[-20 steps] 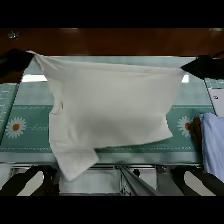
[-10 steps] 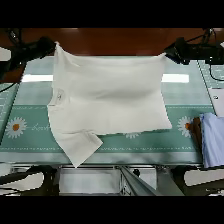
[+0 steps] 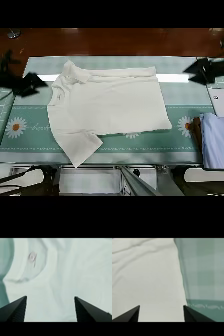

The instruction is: Fold the shirts.

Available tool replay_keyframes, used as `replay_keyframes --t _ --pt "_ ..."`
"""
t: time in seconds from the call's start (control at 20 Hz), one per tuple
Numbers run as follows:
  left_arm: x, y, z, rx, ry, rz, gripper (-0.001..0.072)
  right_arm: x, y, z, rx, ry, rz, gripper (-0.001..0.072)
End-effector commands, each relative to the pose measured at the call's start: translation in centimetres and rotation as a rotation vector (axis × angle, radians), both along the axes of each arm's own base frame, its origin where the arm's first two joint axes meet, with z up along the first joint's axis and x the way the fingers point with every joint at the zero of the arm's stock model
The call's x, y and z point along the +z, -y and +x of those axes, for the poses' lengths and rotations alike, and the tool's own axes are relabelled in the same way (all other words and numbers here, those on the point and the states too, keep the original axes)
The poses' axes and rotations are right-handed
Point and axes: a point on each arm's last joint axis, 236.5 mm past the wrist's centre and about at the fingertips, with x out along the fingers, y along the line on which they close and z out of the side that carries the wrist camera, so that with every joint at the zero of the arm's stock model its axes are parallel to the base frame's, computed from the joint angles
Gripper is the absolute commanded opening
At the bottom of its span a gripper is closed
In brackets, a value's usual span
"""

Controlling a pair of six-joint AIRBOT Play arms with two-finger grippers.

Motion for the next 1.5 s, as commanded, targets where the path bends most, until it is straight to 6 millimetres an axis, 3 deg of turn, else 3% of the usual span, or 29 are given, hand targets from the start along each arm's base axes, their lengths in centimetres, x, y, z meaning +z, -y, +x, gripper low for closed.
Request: replay_keyframes --t 0.0,0.15,0.25,0.5,0.8,0.85,0.9,0.95,1.05,1.15,1.25,1.3,1.45 --pt "-4.4 0.6 -11.3 0.114 -0.239 -0.104 0.0698 -4.4 -1.2 -6.8 -0.123 -0.035 0.028 0.0618" --pt "-7.1 2.3 -16.4 0.212 -0.329 -0.167 0.0698 -5.0 -5.1 -10.0 -0.158 0.073 0.082 0.0618" --pt "-8.1 3.0 -17.9 0.244 -0.376 -0.198 0.0698 -5.1 -5.9 -11.3 -0.172 0.088 0.082 0.0618" --pt "-9.6 3.5 -15.9 0.301 -0.291 -0.206 0.0698 -4.6 -6.5 -11.7 -0.167 0.094 0.099 0.0618" --pt "-11.3 5.9 -13.7 0.243 -0.196 -0.184 0.0686 -5.2 -6.3 -12.4 -0.172 0.049 0.087 0.0618" --pt "-11.3 6.1 -13.7 0.218 -0.186 -0.176 0.0495 -6.0 -5.2 -13.1 -0.172 0.011 0.029 0.0618" --pt "-11.2 6.3 -13.8 0.194 -0.177 -0.174 0.0128 -7.2 -3.5 -14.1 -0.19 -0.047 -0.044 0.0618" --pt "-11.1 6.4 -13.7 0.171 -0.163 -0.178 0.0025 -8.4 -2.0 -15.3 -0.208 -0.106 -0.111 0.0618" --pt "-10.8 6.6 -13.5 0.154 -0.146 -0.182 0.0025 -10.7 0.9 -18.9 -0.241 -0.274 -0.245 0.0618" --pt "-10.8 6.5 -13.4 0.157 -0.142 -0.182 0.0025 -11.8 -0.6 -20.7 -0.238 -0.35 -0.194 0.0618" --pt "-10.8 6.6 -13.4 0.15 -0.137 -0.182 0.0026 -12.4 -5.0 -21.0 -0.193 -0.348 -0.053 0.0618" --pt "-10.8 6.6 -13.4 0.15 -0.137 -0.182 0.0026 -13.1 -6.1 -20.9 -0.176 -0.342 -0.037 0.0618" --pt "-10.8 6.6 -13.3 0.153 -0.135 -0.182 0.0026 -13.8 -7.0 -18.6 -0.181 -0.313 -0.033 0.0618"
